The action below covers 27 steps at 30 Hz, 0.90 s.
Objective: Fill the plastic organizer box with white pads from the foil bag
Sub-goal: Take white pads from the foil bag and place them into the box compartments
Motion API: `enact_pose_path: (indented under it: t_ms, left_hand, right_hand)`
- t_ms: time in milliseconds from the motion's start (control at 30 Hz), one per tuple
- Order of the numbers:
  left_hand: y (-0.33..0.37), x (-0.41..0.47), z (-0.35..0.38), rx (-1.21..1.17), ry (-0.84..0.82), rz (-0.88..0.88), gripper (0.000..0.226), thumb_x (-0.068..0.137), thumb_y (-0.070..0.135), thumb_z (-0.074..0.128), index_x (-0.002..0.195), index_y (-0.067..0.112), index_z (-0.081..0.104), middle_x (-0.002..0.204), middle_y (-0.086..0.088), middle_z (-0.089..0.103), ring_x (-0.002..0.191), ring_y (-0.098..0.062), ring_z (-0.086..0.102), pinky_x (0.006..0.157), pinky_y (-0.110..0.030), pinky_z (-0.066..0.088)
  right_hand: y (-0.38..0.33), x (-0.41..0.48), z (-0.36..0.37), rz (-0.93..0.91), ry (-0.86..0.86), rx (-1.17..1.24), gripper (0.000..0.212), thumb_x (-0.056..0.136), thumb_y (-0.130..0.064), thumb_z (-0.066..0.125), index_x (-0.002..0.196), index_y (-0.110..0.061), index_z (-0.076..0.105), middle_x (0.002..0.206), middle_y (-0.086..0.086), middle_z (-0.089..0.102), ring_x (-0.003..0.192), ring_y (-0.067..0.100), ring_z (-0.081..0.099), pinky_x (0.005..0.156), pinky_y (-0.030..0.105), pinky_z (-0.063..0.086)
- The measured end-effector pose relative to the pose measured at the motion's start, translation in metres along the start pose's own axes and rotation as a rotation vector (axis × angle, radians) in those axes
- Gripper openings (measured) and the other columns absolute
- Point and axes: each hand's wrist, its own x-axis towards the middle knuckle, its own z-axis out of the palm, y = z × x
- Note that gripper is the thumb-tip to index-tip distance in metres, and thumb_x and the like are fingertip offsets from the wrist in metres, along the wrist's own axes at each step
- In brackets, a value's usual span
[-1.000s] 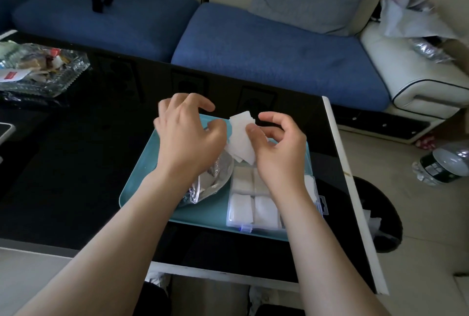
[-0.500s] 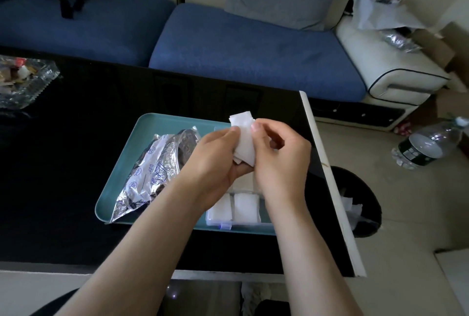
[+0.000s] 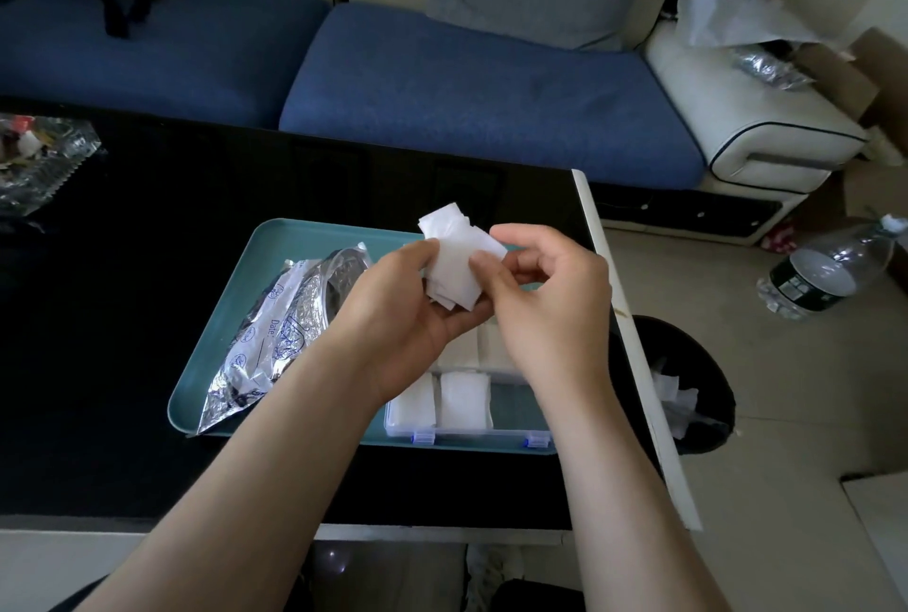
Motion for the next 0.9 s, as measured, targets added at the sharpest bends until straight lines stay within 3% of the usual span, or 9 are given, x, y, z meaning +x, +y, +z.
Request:
enact_pose_path:
  t_ms: [133,233,367,533,700,800,900]
  left_hand:
    - [0.000,0.001,0.000,0.004,-0.088,-0.037,0.043,0.114,0.023,0.034,0.141,-0.009,0.044,0.126,-0.035,0.068,0.119,-0.044,0.069,0.103,-0.053,0.055]
    - [0.000,0.000,0.002,-0.007,-0.108,-0.040,0.042,0.113,0.018,0.032,0.138,-0.012,0.047,0.122,-0.034,0.070,0.114,-0.041,0.072,0.094,-0.047,0.062]
    - [0.000,0.006,-0.001,0.036,-0.044,-0.002,0.038,0.110,0.009,0.035,0.137,-0.013,0.050,0.123,-0.030,0.071,0.113,-0.037,0.073,0.092,-0.045,0.061]
    - [0.001,0.011,-0.008,0.105,0.035,0.039,0.035,0.110,0.008,0.038,0.139,-0.009,0.048,0.128,-0.030,0.069,0.115,-0.038,0.073,0.101,-0.053,0.058]
    - [0.003,0.011,-0.011,0.122,0.118,0.059,0.032,0.111,0.013,0.044,0.140,-0.002,0.047,0.129,-0.026,0.068,0.106,-0.037,0.076,0.087,-0.054,0.063]
    - [0.004,0.009,-0.009,0.138,0.106,0.044,0.035,0.111,0.016,0.044,0.143,0.001,0.048,0.127,-0.024,0.070,0.103,-0.034,0.077,0.079,-0.049,0.065]
    - [0.004,0.009,-0.008,0.157,0.072,0.024,0.037,0.112,0.021,0.042,0.142,0.001,0.051,0.125,-0.025,0.072,0.110,-0.036,0.075,0.096,-0.053,0.061]
  right_hand:
    - [0.001,0.002,-0.003,0.119,-0.048,0.116,0.030,0.092,-0.024,0.082,0.122,-0.028,0.075,0.088,-0.005,0.078,0.083,0.005,0.076,0.073,0.021,0.060]
    - [0.004,0.004,-0.001,0.082,-0.070,0.034,0.031,0.093,-0.027,0.081,0.123,-0.029,0.075,0.088,-0.006,0.072,0.081,0.007,0.070,0.078,0.025,0.059]
    - [0.003,0.003,0.000,-0.002,-0.057,-0.114,0.030,0.087,-0.027,0.086,0.116,-0.029,0.076,0.105,-0.006,0.070,0.092,0.004,0.066,0.073,0.009,0.050]
    - [0.001,0.004,-0.006,-0.040,-0.023,-0.097,0.016,0.086,-0.019,0.087,0.098,-0.022,0.077,0.091,-0.014,0.074,0.082,-0.001,0.069,0.066,0.009,0.050]
    - [0.005,0.010,-0.015,0.000,0.015,-0.010,0.013,0.090,-0.021,0.083,0.102,-0.021,0.077,0.089,-0.009,0.078,0.077,0.004,0.073,0.062,0.012,0.050]
    - [-0.001,0.011,-0.020,0.029,-0.093,0.105,0.017,0.092,-0.019,0.082,0.108,-0.020,0.078,0.091,-0.007,0.080,0.082,0.006,0.076,0.067,0.016,0.056]
    - [-0.004,0.010,-0.017,0.029,-0.201,0.071,0.020,0.089,-0.020,0.085,0.109,-0.023,0.079,0.091,-0.008,0.080,0.081,0.005,0.076,0.066,0.018,0.058]
